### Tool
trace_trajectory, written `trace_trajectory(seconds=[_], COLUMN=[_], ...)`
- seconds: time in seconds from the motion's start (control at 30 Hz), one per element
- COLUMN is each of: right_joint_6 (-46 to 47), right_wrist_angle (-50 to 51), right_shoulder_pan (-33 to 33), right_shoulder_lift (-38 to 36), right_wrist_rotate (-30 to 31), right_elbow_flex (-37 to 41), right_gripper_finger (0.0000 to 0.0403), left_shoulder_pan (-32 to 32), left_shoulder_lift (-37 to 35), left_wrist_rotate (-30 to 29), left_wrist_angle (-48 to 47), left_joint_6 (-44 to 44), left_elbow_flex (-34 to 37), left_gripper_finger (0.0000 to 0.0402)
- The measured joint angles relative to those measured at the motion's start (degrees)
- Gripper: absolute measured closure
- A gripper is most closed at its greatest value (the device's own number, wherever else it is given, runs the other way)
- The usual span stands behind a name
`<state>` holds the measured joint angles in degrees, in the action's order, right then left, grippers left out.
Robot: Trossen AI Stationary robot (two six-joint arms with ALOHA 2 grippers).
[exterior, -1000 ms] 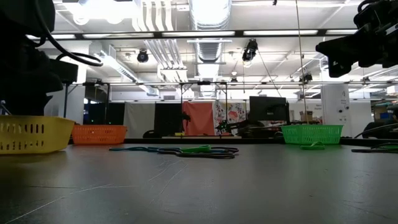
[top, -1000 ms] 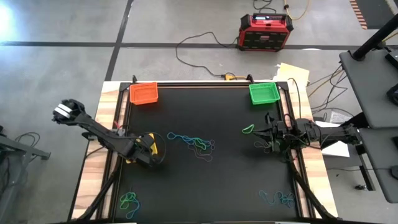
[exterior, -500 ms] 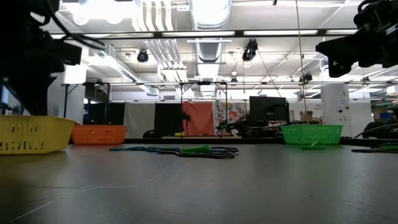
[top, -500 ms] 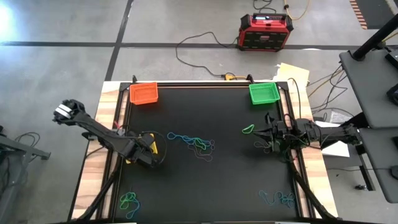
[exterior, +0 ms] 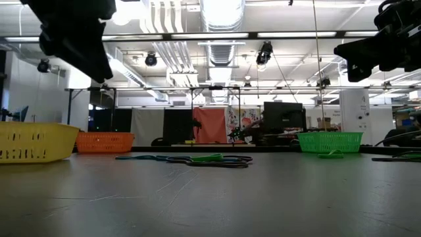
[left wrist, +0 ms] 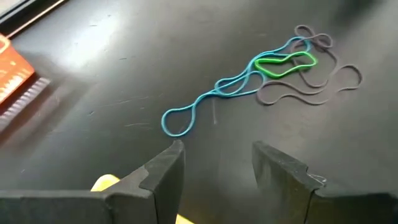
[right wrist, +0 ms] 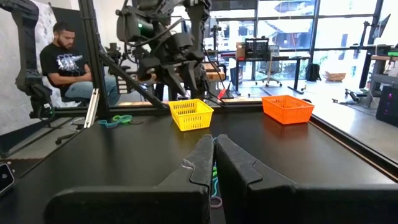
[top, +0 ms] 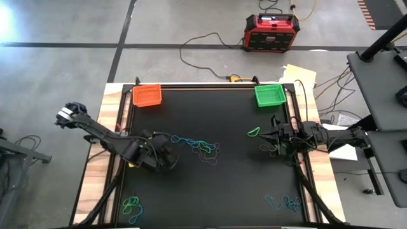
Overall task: Sort rubber bands into baskets
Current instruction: Put the blue rubber band into the yellow bin
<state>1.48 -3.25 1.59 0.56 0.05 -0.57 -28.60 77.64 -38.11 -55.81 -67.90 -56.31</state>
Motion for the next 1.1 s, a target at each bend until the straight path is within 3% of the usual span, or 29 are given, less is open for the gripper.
trace_trajectory(seconds=[0.23, 0.4, 0.7, 1.1], right_joint_6=[0.01, 0.01, 0.01, 0.00], right_wrist_angle=[0.00, 0.00, 0.00, -0.01], right_shoulder_pan=[0.01, 0.01, -0.01, 0.00], right_shoulder_lift=[0.00, 0.00, 0.02, 0.00], right_wrist_rotate=[0.00, 0.00, -0.02, -0.01], right_elbow_flex=[0.00, 0.00, 0.02, 0.00], right_gripper_finger=[0.0394, 0.0394, 0.0394, 0.0394], left_shoulder_pan=[0.18, 2.28, 9.01, 11.22], left_shoulder_lift=[1.82, 5.36, 13.01, 20.62], left_wrist_rotate=[0.62, 6.50, 7.43, 8.98], left_wrist_angle=[0.54, 6.07, 10.70, 11.11], left_joint_6=[-1.36, 2.54, 7.01, 8.41], left_elbow_flex=[0.08, -0.03, -1.08, -1.07], left_gripper_finger=[0.0231, 0.0231, 0.0231, 0.0231])
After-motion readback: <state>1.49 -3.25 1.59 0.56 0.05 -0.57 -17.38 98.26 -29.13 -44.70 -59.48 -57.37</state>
